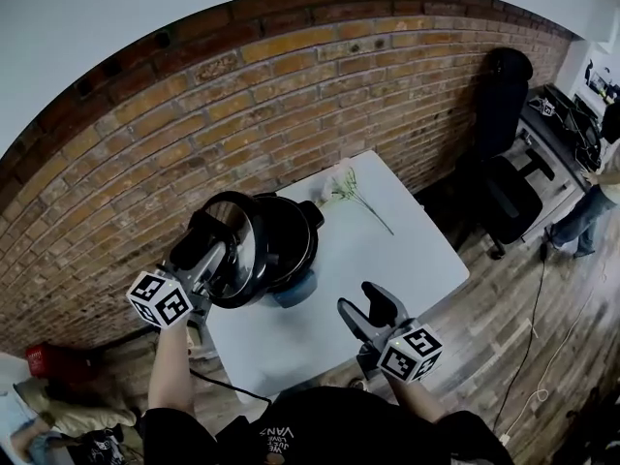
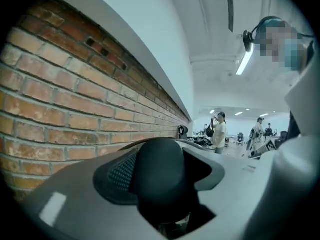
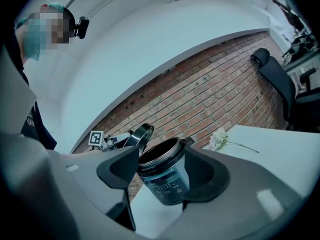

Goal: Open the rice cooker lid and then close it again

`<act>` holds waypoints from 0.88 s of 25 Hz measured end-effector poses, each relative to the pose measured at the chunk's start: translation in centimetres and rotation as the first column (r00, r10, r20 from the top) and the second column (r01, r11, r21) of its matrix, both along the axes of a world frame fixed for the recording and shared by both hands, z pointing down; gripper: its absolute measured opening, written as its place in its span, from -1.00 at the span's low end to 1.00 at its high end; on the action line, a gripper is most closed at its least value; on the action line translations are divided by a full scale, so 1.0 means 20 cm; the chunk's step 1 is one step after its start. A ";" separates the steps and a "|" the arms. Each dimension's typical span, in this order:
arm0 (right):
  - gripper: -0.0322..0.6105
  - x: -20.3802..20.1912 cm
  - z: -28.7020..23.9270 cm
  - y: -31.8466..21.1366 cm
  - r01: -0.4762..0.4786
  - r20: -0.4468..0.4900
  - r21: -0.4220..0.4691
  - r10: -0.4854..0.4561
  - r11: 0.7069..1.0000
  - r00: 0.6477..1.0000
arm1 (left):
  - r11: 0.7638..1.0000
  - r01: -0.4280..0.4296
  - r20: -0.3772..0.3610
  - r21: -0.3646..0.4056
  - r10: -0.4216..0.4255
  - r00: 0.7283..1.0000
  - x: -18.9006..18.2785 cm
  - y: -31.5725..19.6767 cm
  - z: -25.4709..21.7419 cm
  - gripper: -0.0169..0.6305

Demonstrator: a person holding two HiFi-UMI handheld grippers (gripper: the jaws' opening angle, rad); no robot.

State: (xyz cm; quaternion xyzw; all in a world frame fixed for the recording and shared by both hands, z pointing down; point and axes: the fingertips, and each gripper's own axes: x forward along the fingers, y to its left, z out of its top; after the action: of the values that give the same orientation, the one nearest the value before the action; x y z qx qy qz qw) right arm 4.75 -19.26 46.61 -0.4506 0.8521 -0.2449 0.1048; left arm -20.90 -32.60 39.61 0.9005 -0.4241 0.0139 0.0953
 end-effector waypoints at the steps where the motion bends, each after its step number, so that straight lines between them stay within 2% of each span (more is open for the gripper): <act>1: 0.00 0.00 0.01 0.00 -0.002 0.000 -0.007 0.002 1.000 1.000 | 1.000 -0.027 0.028 -0.005 0.027 0.999 0.03 -0.03 0.01 -0.09; 4: 0.00 -0.01 0.05 -0.02 -0.020 0.015 -0.020 0.021 1.000 1.000 | 0.993 -0.114 0.116 -0.019 0.116 0.987 0.11 -0.10 0.04 -0.09; 8: -0.01 0.00 0.08 -0.04 -0.045 0.027 -0.037 0.046 0.998 0.999 | 0.973 -0.222 0.213 -0.064 0.230 0.949 0.24 -0.17 0.08 -0.09; 14: -0.01 0.01 0.12 -0.05 -0.080 0.035 -0.060 0.083 0.995 0.996 | 0.921 -0.361 0.329 -0.145 0.389 0.860 0.40 -0.21 0.17 -0.09; 22: -0.01 0.06 0.17 -0.06 -0.126 0.055 -0.075 0.130 0.989 0.990 | 0.853 -0.472 0.416 -0.222 0.520 0.746 0.52 -0.22 0.25 -0.09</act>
State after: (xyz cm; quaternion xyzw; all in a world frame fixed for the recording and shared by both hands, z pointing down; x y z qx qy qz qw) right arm 5.98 -20.42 49.94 -0.5002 0.8087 -0.2811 0.1296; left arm -10.46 -37.04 44.67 0.9446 -0.1783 0.2737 0.0305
